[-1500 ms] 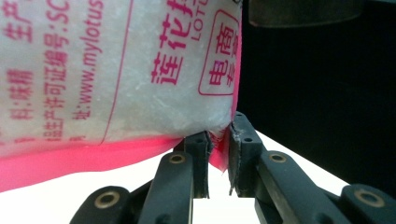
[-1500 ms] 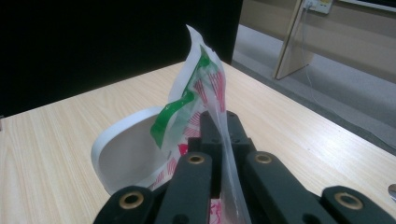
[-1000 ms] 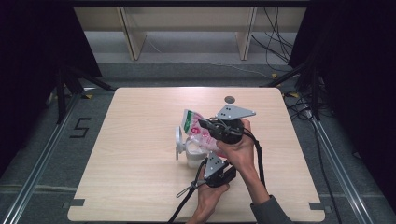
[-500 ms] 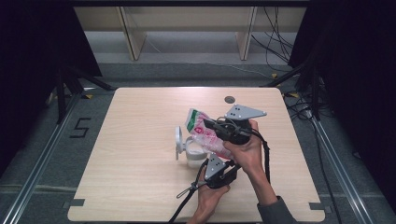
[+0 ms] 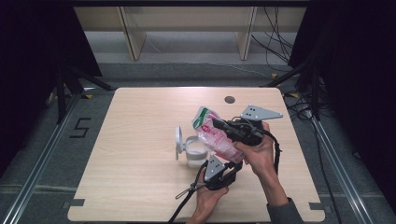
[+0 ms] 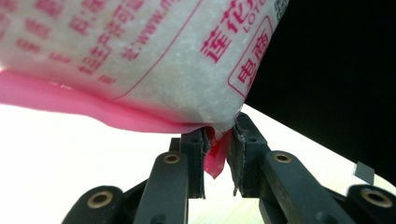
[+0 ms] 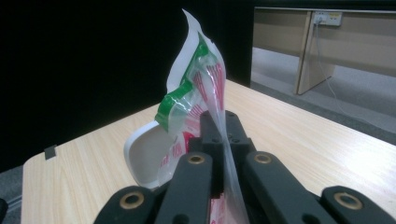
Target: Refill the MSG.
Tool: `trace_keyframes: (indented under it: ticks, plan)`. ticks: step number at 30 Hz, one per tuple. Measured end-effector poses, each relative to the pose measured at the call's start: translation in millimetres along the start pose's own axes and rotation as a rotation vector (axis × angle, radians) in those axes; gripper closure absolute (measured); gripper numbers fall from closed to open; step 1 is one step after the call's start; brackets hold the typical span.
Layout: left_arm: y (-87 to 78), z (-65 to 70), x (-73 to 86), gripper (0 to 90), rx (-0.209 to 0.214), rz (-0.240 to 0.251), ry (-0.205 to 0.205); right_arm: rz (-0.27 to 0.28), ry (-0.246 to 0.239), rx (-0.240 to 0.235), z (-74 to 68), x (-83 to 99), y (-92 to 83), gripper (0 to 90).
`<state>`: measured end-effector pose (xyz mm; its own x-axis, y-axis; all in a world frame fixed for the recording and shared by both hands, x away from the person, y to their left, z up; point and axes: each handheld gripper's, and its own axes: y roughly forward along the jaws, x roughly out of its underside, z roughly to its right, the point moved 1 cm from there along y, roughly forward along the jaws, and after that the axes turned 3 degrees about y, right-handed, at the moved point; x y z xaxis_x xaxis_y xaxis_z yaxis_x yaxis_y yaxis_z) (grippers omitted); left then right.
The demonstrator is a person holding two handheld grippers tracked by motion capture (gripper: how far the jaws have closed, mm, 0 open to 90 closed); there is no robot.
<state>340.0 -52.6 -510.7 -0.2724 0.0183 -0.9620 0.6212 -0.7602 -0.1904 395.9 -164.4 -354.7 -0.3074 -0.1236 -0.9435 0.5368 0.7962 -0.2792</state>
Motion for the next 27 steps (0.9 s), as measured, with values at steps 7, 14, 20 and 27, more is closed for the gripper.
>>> trace_keyframes:
  ticks: [7,14,20,27]
  plan:
    - [-0.2,1.5,1.7,75.3,0.009,-0.007,0.002,0.035,0.022,-0.005,11.8,3.7,-14.1,90.0]
    - [-1.6,-0.6,1.1,73.8,0.018,-0.021,0.008,0.055,0.058,-0.015,15.4,5.1,-19.1,90.0]
    - [-3.2,-0.8,1.7,68.8,0.027,-0.036,0.008,0.055,0.061,-0.024,17.5,6.9,-22.5,90.0]
    - [-5.2,1.6,2.8,57.4,0.02,-0.06,0.016,0.087,0.096,-0.05,22.8,12.7,-23.8,90.0]
